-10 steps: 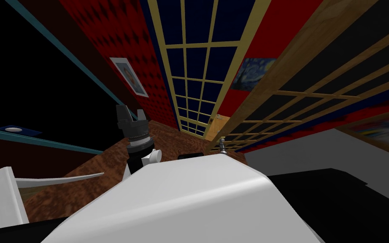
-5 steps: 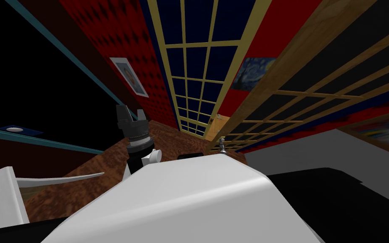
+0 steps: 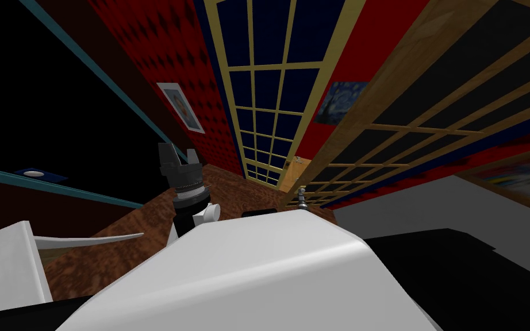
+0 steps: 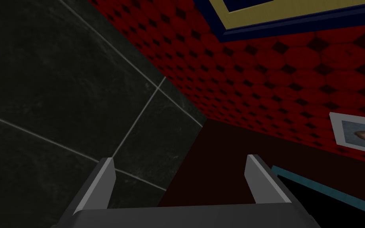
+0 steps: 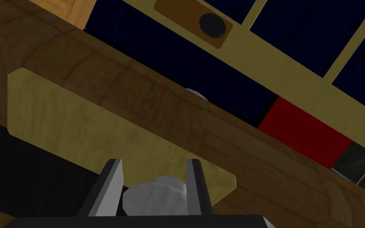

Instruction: Pull the door open

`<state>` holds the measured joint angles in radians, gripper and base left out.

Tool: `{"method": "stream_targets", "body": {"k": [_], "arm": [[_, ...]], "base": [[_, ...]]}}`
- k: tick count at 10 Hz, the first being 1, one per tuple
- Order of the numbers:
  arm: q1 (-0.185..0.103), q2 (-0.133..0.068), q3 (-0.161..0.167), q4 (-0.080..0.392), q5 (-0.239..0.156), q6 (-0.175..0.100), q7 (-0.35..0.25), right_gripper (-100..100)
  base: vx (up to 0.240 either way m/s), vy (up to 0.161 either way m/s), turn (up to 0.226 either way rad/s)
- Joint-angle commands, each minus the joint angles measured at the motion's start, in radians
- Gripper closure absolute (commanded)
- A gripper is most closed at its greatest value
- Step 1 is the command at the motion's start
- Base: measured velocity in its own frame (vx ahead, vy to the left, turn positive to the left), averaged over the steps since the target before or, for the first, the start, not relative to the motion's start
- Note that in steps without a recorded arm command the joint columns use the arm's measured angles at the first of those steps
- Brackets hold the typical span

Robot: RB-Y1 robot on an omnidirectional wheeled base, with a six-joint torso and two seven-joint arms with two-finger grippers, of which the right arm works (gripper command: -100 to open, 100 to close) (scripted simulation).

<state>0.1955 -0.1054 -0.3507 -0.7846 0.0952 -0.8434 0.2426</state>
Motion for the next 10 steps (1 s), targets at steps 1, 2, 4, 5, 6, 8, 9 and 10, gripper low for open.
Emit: {"method": "stream_targets", "body": {"k": [1, 2, 4, 5, 6, 8, 9, 10], "arm": [[-0.007, -0.015, -0.008, 0.028, -0.011, 0.001, -0.05, 100], [-0.012, -0.018, -0.003, 0.033, -0.013, -0.002, -0.077, 100], [-0.017, -0.021, 0.003, 0.038, -0.016, -0.004, -0.121, 100], [-0.022, -0.023, 0.009, 0.043, -0.019, -0.006, -0.148, 100], [-0.022, -0.023, 0.009, 0.043, -0.019, -0.006, -0.157, 100], [-0.027, -0.026, 0.015, 0.049, -0.022, -0.009, -0.194, 100], [-0.033, -0.03, 0.022, 0.056, -0.026, -0.012, -0.234, 100], [-0.04, -0.033, 0.029, 0.062, -0.029, -0.014, -0.261, 100]], "base": [[-0.041, -0.011, 0.027], [-0.047, -0.021, 0.036], [-0.032, -0.014, 0.018], [-0.042, -0.023, 0.022], [-0.034, -0.011, 0.031], [-0.026, -0.002, 0.015], [-0.028, -0.019, 0.024], [-0.056, -0.023, 0.04]]}}
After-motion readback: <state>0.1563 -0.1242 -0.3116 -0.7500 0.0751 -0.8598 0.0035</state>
